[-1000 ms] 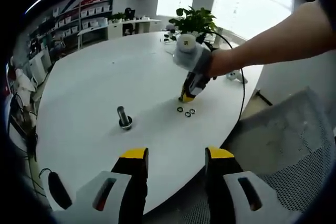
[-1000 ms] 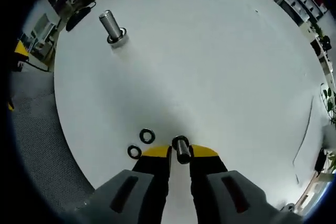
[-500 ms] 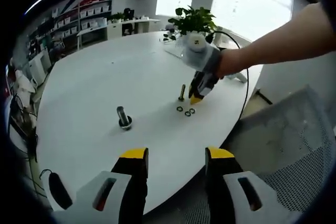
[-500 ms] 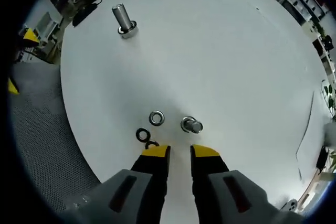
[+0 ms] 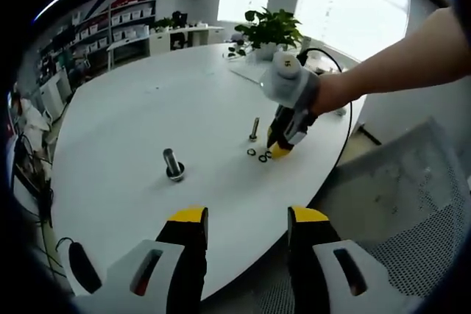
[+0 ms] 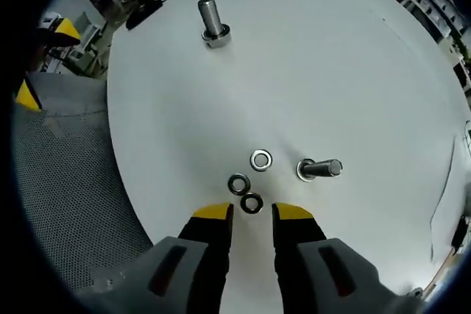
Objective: Place the washer onto the threaded stud by aligning its center hole with the stud, sliding it down to the base, and recovering from edge contact or off-axis alignment until the washer reaches the visible bottom stop.
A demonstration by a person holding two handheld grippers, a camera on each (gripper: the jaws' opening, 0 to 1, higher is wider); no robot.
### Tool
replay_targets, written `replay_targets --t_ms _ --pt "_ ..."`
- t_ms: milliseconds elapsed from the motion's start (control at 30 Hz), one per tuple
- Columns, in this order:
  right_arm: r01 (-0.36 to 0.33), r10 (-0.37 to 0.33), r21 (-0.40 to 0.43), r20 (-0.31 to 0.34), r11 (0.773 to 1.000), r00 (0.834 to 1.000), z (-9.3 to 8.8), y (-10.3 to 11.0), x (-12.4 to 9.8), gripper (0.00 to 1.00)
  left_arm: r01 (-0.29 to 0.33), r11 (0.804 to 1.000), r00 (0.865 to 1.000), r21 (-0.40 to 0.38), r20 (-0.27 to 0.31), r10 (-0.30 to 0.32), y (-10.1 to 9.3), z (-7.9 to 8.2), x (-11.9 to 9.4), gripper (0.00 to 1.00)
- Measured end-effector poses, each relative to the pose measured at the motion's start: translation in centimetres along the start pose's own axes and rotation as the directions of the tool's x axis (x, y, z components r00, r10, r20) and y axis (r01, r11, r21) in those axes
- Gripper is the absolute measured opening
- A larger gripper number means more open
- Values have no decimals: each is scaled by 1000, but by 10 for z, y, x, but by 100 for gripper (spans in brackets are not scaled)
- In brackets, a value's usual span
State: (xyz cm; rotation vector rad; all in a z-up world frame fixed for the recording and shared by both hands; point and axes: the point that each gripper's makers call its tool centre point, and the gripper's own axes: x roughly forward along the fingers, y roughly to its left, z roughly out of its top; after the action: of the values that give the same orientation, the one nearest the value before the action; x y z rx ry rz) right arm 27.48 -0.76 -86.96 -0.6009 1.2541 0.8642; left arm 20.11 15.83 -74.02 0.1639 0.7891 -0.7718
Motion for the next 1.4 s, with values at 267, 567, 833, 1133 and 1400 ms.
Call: replay_targets --t_ms 267,567,833,1133,1400 --pt "48 -53 -133 -33 990 998 0 -3 0 21 0 1000 1000 1 8 0 0 2 0 42" --pt "42 -55 -173 -73 984 996 2 0 0 18 -7 1000 1000 -1 4 7 1 1 0 42" --pt "35 -48 -152 -84 988 995 2 -4 2 14 -10 1000 1000 -1 8 10 2 2 -1 42" --pt "90 -103 -104 -119 990 988 2 -3 3 15 -7 1000 1000 0 7 7 1 2 0 42" --pt "132 -132 -21 -22 991 991 1 -3 0 14 -8 1000 1000 -1 3 8 2 1 0 42"
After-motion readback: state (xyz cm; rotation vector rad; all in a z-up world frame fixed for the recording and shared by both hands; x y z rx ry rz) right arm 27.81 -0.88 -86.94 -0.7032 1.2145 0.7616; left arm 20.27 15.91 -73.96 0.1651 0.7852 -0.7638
